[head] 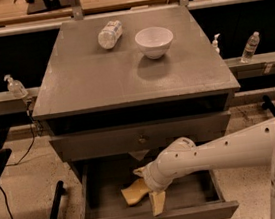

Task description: Pick sponge from middle drawer and place on counter

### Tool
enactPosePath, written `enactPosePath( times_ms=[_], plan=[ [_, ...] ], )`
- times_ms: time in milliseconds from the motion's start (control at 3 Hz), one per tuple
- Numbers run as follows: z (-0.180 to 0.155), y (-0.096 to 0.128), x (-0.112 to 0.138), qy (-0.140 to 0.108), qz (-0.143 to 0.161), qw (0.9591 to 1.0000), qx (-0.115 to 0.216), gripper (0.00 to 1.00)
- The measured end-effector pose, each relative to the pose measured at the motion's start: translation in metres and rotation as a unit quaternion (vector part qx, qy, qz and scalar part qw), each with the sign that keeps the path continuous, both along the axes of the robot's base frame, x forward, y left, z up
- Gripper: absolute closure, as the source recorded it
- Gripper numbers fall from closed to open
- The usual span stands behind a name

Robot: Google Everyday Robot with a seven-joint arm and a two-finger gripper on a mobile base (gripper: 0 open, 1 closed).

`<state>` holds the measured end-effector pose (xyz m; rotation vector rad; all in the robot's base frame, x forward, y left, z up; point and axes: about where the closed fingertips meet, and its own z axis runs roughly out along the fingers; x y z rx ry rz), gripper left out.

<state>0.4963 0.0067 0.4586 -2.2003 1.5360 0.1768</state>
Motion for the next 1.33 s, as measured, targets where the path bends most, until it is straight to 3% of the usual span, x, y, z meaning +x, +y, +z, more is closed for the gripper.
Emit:
enactPosePath(
  times_ms=[333, 1000, 1333],
  plan=[
    [0.003, 0.006, 0.011, 0.008, -0.008, 0.9999, 0.009, 0.21],
    [0.023, 0.014, 0.012, 0.037, -0.005, 0.9993, -0.003, 0.20],
    [0.006, 0.010, 0.013, 0.045, -0.002, 0.9990, 0.004, 0.22]
  ],
)
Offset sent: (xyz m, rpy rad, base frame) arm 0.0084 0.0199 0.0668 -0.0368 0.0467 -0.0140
